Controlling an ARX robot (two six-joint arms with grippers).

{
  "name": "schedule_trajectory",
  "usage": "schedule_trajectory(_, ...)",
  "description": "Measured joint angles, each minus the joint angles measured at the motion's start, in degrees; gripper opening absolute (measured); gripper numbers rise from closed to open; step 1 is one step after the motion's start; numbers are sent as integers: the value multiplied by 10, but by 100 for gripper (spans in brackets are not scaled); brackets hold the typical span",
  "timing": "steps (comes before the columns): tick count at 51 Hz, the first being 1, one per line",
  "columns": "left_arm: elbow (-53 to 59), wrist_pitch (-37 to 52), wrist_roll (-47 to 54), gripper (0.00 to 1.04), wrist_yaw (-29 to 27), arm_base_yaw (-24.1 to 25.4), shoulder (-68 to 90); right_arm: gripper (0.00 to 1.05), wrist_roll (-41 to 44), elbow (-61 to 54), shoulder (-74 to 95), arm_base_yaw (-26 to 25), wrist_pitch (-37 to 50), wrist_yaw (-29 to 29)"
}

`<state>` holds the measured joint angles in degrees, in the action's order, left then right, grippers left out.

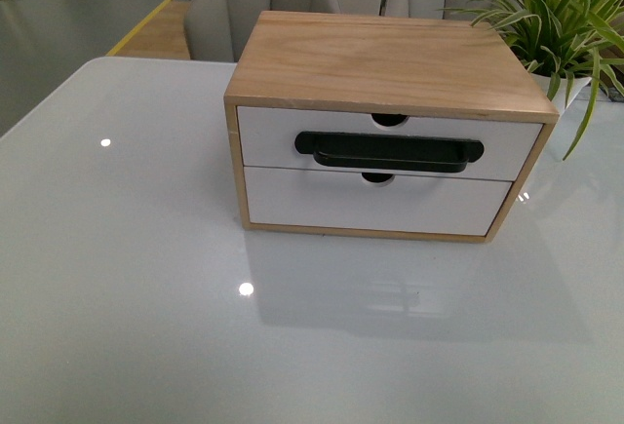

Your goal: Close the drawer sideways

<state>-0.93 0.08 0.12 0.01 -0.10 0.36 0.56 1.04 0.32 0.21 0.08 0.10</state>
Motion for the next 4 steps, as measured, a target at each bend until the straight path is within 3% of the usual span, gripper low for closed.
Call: schedule_trajectory(4,0,0,0,96,0,0,0,96,0,0,0,0,0,0)
